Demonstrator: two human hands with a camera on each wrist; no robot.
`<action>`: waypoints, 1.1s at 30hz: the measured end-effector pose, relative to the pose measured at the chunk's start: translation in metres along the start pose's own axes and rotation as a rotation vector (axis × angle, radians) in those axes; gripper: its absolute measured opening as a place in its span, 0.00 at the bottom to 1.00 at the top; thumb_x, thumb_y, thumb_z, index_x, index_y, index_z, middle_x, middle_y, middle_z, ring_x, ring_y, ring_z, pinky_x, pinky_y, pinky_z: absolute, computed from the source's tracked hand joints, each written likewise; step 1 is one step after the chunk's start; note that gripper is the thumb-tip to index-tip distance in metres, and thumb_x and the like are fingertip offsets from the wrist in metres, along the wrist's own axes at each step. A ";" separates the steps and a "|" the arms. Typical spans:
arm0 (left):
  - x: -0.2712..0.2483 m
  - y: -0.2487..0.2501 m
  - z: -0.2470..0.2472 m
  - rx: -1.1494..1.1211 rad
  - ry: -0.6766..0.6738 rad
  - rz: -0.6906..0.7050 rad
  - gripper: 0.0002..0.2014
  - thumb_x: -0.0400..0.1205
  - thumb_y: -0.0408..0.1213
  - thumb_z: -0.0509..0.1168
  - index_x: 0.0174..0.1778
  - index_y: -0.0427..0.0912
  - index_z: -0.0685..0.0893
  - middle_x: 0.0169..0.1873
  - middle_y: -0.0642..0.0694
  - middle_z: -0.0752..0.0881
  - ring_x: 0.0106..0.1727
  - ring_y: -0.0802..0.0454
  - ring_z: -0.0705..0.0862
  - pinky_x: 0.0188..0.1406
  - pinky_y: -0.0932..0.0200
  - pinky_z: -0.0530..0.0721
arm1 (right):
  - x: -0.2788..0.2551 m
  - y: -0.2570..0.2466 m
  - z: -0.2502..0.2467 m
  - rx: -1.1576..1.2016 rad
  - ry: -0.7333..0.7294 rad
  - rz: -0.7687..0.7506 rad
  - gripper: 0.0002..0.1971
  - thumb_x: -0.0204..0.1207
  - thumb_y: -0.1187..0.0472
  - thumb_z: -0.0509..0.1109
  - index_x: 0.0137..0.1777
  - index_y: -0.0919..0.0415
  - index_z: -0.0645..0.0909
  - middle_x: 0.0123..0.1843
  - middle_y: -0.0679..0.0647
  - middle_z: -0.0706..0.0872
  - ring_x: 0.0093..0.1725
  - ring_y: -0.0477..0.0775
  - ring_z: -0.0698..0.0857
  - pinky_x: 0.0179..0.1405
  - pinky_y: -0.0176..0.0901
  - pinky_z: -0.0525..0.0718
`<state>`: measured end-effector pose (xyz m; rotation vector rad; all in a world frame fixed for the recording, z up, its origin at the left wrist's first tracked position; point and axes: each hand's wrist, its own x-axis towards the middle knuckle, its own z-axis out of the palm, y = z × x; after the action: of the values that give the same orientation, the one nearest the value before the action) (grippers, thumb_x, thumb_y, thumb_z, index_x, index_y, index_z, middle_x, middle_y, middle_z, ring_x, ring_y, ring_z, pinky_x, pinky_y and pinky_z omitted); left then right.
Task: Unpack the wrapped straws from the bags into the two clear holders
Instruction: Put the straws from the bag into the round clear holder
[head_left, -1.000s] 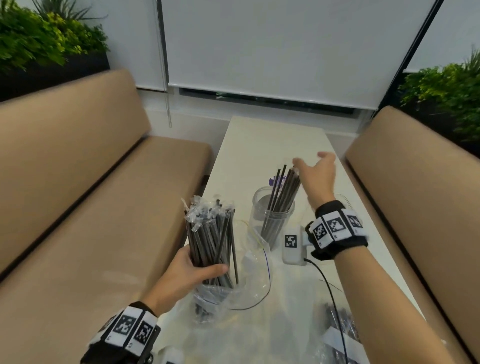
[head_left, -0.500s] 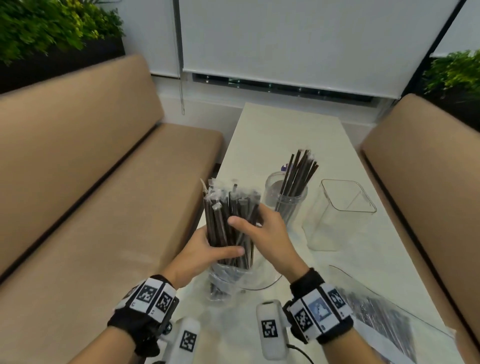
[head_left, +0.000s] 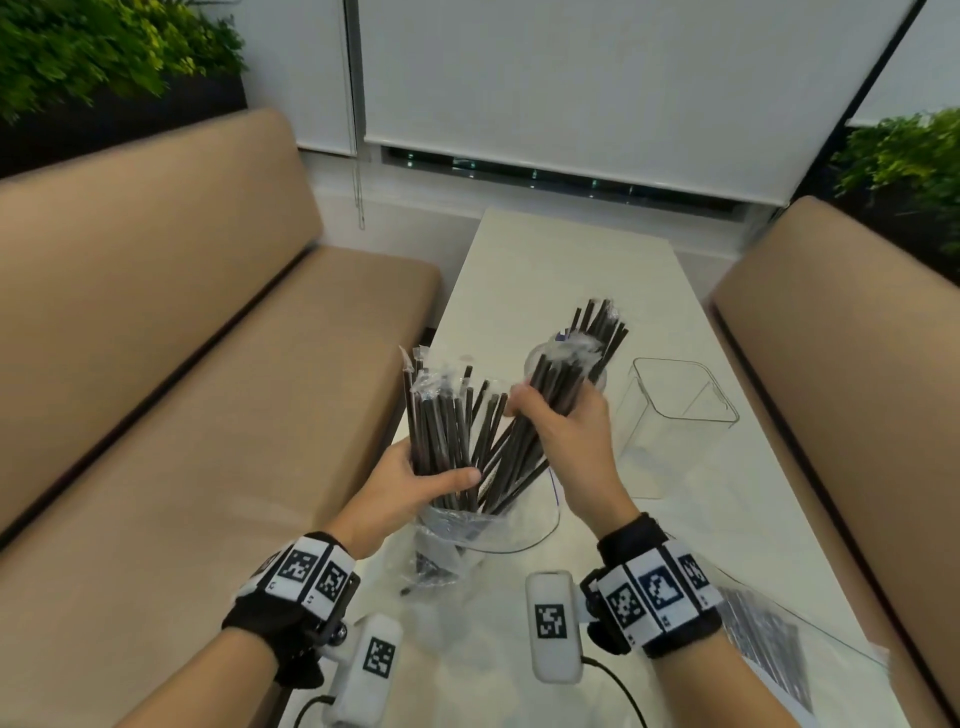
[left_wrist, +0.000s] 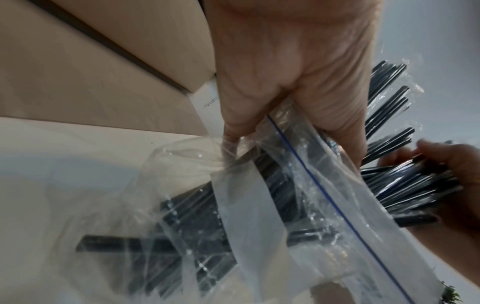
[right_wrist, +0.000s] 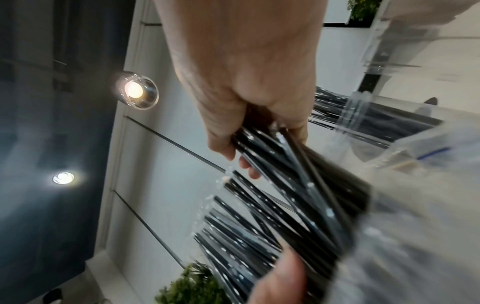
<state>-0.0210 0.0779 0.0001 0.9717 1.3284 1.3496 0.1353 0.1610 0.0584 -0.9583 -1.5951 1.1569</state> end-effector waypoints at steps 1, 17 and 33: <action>0.000 -0.001 0.000 0.004 0.008 -0.001 0.18 0.72 0.31 0.78 0.56 0.47 0.85 0.48 0.53 0.93 0.52 0.57 0.91 0.46 0.68 0.87 | -0.004 0.006 0.000 -0.038 -0.039 0.032 0.07 0.76 0.65 0.73 0.39 0.70 0.85 0.36 0.58 0.91 0.40 0.54 0.89 0.52 0.55 0.87; 0.005 -0.004 -0.002 0.004 -0.001 -0.059 0.18 0.69 0.31 0.79 0.54 0.42 0.85 0.53 0.39 0.91 0.56 0.43 0.89 0.58 0.50 0.87 | 0.038 -0.102 -0.034 0.084 0.067 -0.099 0.06 0.79 0.67 0.69 0.40 0.60 0.81 0.29 0.51 0.87 0.37 0.58 0.88 0.51 0.66 0.88; 0.000 -0.007 -0.008 -0.025 -0.028 -0.064 0.27 0.64 0.38 0.83 0.59 0.47 0.85 0.53 0.47 0.92 0.56 0.53 0.90 0.56 0.57 0.87 | 0.127 -0.080 -0.051 -0.167 0.446 -0.113 0.10 0.80 0.61 0.67 0.56 0.67 0.79 0.41 0.57 0.90 0.33 0.45 0.84 0.40 0.44 0.86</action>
<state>-0.0276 0.0758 -0.0076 0.9207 1.3084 1.2968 0.1426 0.2717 0.1718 -1.1276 -1.3731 0.6782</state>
